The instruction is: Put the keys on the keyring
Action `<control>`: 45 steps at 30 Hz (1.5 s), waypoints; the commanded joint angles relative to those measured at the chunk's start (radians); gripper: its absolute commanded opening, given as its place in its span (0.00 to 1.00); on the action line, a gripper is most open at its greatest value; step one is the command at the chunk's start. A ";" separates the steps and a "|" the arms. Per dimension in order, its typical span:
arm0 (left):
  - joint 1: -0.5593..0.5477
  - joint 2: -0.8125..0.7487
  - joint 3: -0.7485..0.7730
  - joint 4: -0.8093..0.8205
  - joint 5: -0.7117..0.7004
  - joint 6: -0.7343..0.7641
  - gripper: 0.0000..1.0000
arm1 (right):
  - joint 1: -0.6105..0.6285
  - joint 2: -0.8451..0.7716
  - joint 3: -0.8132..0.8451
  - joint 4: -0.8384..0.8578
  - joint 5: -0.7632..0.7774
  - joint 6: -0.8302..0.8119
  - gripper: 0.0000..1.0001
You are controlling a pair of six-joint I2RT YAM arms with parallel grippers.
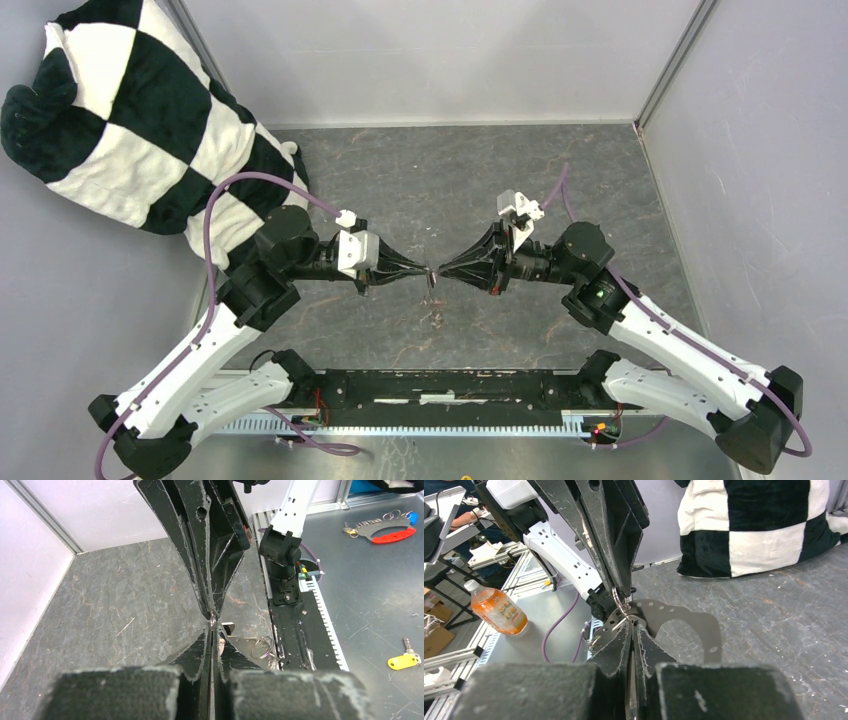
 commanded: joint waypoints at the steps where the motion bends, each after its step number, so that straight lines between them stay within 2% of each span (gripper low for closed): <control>1: -0.004 -0.013 0.046 0.026 0.017 0.074 0.02 | -0.004 0.004 -0.023 0.082 -0.020 0.049 0.04; 3: -0.004 -0.013 0.046 0.021 0.018 0.082 0.02 | -0.004 0.007 -0.031 0.095 -0.038 0.062 0.04; 4: -0.004 -0.013 0.046 0.016 0.020 0.092 0.02 | -0.004 0.008 -0.031 0.095 -0.042 0.062 0.10; 6: -0.004 -0.012 0.046 0.003 0.024 0.111 0.02 | -0.004 0.001 -0.031 0.096 -0.035 0.061 0.33; 8: -0.004 -0.013 0.046 -0.006 0.025 0.126 0.02 | -0.004 -0.009 -0.037 0.109 -0.022 0.071 0.48; 13: -0.004 -0.014 0.045 -0.012 0.016 0.143 0.02 | -0.005 -0.016 -0.078 0.184 -0.024 0.140 0.60; 21: -0.004 -0.011 0.037 0.018 -0.042 0.123 0.02 | 0.001 0.015 -0.098 0.230 0.005 0.156 0.59; 31: -0.004 -0.012 0.036 0.023 -0.054 0.106 0.02 | 0.062 0.056 -0.011 0.078 0.195 0.030 0.50; 37: -0.004 -0.013 0.033 0.025 -0.076 0.106 0.02 | 0.114 0.058 -0.014 0.068 0.254 -0.010 0.51; 39: -0.004 -0.014 0.031 0.024 -0.080 0.106 0.02 | 0.119 0.050 -0.016 0.053 0.291 -0.025 0.46; 42: -0.004 -0.019 0.030 0.025 -0.078 0.100 0.02 | 0.122 0.036 -0.027 0.053 0.332 -0.036 0.30; 45: -0.004 -0.020 0.029 0.025 -0.076 0.097 0.02 | 0.124 0.023 -0.039 0.065 0.355 -0.039 0.20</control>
